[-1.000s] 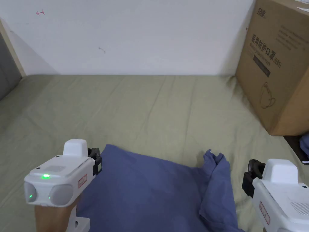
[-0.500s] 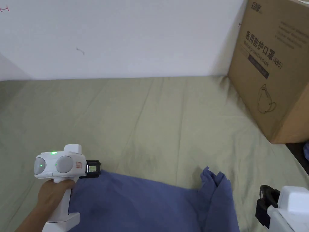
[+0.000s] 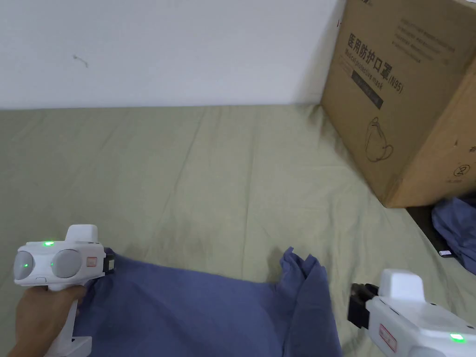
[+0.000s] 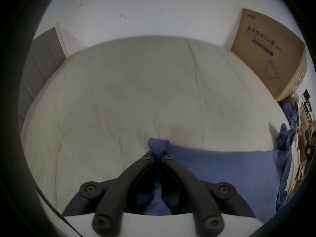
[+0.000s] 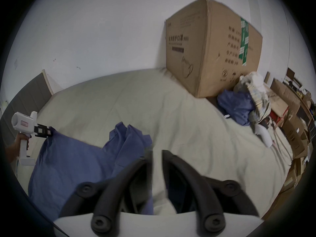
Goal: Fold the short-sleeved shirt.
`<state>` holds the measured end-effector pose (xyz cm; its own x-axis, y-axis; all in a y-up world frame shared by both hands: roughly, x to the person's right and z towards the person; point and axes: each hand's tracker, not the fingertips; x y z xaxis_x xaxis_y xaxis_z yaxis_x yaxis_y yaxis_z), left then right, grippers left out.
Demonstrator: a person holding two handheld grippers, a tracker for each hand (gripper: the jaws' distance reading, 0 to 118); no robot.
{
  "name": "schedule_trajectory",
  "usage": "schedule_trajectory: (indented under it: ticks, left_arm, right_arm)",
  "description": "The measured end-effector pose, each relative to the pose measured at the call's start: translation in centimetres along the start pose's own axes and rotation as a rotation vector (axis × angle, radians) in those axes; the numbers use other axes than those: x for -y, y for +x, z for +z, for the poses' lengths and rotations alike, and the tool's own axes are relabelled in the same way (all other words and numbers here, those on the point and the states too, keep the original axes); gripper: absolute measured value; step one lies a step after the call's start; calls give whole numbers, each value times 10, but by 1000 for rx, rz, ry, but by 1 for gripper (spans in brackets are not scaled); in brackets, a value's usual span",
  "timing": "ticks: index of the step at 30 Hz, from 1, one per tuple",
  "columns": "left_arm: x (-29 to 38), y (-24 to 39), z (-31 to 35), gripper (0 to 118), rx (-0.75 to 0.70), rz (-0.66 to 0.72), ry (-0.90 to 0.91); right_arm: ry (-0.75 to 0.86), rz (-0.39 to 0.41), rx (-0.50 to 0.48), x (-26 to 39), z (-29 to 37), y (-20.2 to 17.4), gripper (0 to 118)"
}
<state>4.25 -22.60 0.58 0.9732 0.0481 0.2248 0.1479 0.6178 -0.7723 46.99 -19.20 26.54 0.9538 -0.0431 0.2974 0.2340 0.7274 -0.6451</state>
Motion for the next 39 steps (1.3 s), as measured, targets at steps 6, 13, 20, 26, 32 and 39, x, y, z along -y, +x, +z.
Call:
schedule_trajectory:
  ticks: [6, 13, 20, 26, 32, 39]
  left_arm:
    - [4, 3, 62, 3, 39, 0, 61]
    - [10, -4, 81, 3, 33, 1, 99]
    - [20, -21, 94, 3, 20, 30, 121]
    - [31, -32, 134, 3, 43, 87, 134]
    - [29, -49, 189, 3, 32, 125, 235]
    - [-20, -71, 276, 3, 11, 159, 437]
  right_arm:
    - [-90, 50, -22, 1, -48, -11, 102]
    - [-207, 47, -46, 24, -98, -5, 3]
    - [-90, 56, -61, 23, -56, -7, 2]
    - [55, 97, -87, -8, 6, -2, 2]
    - [192, 106, -110, -52, 60, 2, 2]
    - [395, 139, -175, -133, 116, -17, 2]
